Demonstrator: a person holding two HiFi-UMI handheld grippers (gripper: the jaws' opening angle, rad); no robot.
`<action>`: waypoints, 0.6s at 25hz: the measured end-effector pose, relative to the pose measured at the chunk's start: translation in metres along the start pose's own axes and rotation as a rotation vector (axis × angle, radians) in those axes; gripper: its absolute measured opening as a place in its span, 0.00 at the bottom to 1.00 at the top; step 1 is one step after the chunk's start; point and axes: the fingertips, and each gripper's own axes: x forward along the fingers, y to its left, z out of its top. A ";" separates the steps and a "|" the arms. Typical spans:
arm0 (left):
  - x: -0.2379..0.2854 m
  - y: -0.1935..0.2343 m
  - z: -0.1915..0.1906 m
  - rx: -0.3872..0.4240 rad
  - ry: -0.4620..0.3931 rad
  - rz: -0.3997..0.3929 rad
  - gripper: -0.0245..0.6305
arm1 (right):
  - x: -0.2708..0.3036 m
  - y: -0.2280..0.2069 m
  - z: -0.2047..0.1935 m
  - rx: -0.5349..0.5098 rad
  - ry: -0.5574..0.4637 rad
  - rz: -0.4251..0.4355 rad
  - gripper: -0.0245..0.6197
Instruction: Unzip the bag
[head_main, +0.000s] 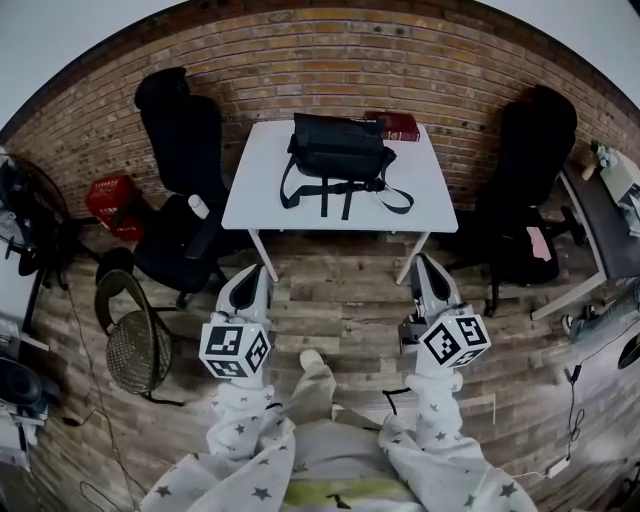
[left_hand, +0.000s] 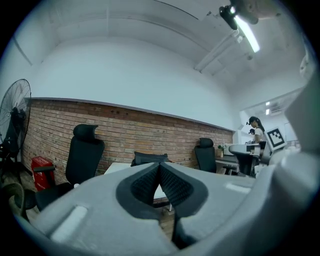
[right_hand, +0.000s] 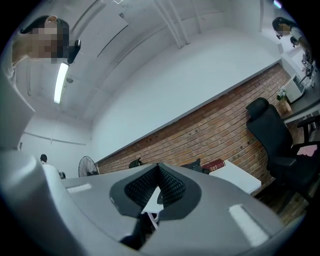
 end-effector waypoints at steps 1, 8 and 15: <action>0.009 0.005 -0.001 -0.003 0.002 0.004 0.04 | 0.009 -0.005 -0.004 0.005 0.007 0.000 0.05; 0.082 0.039 -0.004 -0.016 0.021 0.004 0.04 | 0.088 -0.031 -0.020 0.011 0.049 0.020 0.05; 0.142 0.076 -0.002 -0.031 0.033 0.001 0.04 | 0.157 -0.047 -0.031 0.019 0.082 0.026 0.05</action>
